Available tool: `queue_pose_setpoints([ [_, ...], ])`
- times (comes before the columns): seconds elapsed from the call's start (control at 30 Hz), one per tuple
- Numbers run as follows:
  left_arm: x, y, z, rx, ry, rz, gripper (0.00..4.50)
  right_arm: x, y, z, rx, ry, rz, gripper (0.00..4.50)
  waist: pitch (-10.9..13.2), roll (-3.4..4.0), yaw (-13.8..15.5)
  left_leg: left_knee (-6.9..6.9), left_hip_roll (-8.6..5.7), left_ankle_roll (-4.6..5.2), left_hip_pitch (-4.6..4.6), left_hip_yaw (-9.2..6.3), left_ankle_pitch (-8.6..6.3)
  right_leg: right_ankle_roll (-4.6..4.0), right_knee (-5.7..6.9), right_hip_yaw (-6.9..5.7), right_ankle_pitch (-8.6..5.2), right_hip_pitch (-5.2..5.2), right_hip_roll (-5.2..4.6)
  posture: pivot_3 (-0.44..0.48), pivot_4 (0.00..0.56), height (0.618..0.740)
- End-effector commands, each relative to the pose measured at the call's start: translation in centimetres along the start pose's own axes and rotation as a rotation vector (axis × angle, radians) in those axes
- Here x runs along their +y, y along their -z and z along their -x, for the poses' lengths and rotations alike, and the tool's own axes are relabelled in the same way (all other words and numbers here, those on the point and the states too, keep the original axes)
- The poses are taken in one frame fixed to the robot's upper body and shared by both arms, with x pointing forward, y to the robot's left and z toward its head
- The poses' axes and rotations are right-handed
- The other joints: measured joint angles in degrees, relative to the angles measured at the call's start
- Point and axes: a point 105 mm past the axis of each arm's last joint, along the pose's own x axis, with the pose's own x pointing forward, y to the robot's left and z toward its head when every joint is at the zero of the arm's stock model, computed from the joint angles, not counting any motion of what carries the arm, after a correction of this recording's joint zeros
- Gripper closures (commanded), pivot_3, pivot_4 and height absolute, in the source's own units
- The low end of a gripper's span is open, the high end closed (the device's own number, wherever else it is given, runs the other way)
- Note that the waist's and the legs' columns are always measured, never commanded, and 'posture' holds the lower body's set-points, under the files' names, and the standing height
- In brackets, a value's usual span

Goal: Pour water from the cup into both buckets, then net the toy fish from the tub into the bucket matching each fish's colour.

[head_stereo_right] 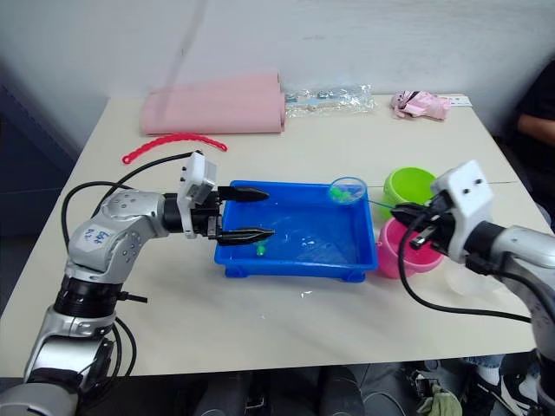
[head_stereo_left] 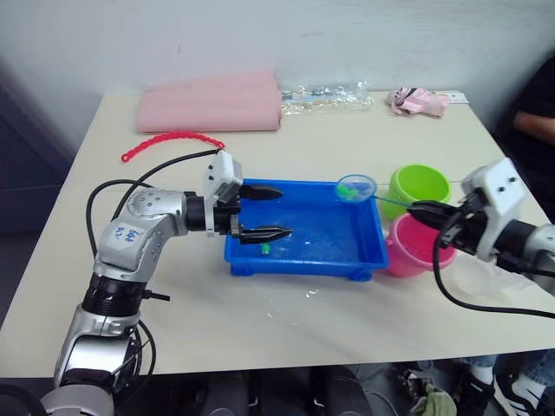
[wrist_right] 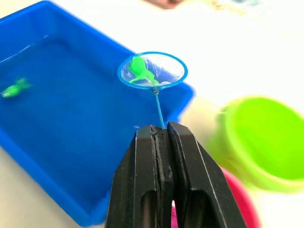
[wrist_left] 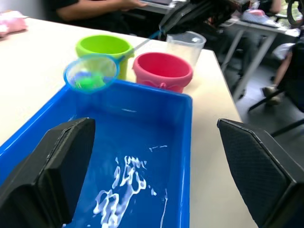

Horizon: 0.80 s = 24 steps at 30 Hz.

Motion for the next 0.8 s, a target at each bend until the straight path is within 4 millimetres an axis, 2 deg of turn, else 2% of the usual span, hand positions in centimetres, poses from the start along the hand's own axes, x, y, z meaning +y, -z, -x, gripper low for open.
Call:
queue_pose_setpoints([
  [0.03,0.3,-0.9,-0.8,-0.016,0.041,-0.059,0.03,-2.5,-1.7,2.3,-0.026,0.167,0.141,4.5,0.0,-0.01,0.2,0.01,-0.01,0.0,0.0,0.0,0.0,0.0,-0.01,0.0,0.0,0.01,-0.01,0.0,0.15,0.738],
  [0.13,0.5,-0.9,-1.2,-0.02,0.057,-0.068,0.03,-4.1,-1.6,3.1,0.003,0.254,0.232,4.5,0.0,-0.01,0.1,0.02,-0.05,0.03,0.0,0.01,0.0,0.03,-0.03,0.01,0.02,0.03,-0.03,0.0,0.15,0.738],
  [0.27,0.8,-1.1,-1.5,-0.026,0.065,-0.077,0.03,-6.3,-1.3,4.0,0.079,0.364,0.442,4.5,0.0,0.0,0.0,0.02,-0.05,0.03,0.0,0.01,0.0,0.03,-0.02,0.0,0.02,0.02,-0.02,0.0,0.15,0.738],
  [0.33,0.8,-1.1,-1.5,-0.026,0.066,-0.08,0.03,-6.9,-1.3,4.1,0.128,0.387,0.641,4.5,0.0,0.0,0.0,0.02,-0.04,0.03,0.0,0.01,0.0,0.03,-0.02,0.0,0.02,0.02,-0.02,0.0,0.15,0.738],
  [0.4,0.9,-1.1,-1.5,-0.027,0.064,-0.083,0.03,-7.0,-1.4,3.9,0.172,0.376,0.857,4.5,0.0,0.01,-0.1,0.01,-0.04,0.02,0.0,0.03,0.01,0.04,-0.02,0.01,0.02,0.02,-0.02,0.0,0.15,0.738],
  [0.6,1.0,-1.1,-1.3,-0.029,0.051,-0.086,0.03,-6.4,-0.7,3.3,0.236,0.267,1.354,4.5,0.0,0.0,-0.1,0.02,-0.02,0.01,0.01,0.03,0.02,0.04,-0.03,0.02,0.01,0.03,-0.01,0.0,0.15,0.738],
  [0.7,1.0,-1.0,-1.2,-0.027,0.046,-0.087,0.03,-6.2,-0.4,3.3,0.251,0.22,1.533,4.5,0.0,0.0,-0.1,0.02,-0.02,0.01,0.02,0.03,0.02,0.04,-0.03,0.03,0.01,0.03,-0.02,0.0,0.15,0.738],
  [0.8,1.0,-1.1,-1.0,-0.027,0.038,-0.088,0.03,-6.5,0.0,3.4,0.276,0.204,1.627,4.5,0.0,0.01,-0.2,0.02,0.0,0.0,0.02,0.02,0.02,0.04,-0.03,0.02,0.01,0.03,-0.01,0.0,0.15,0.738],
])
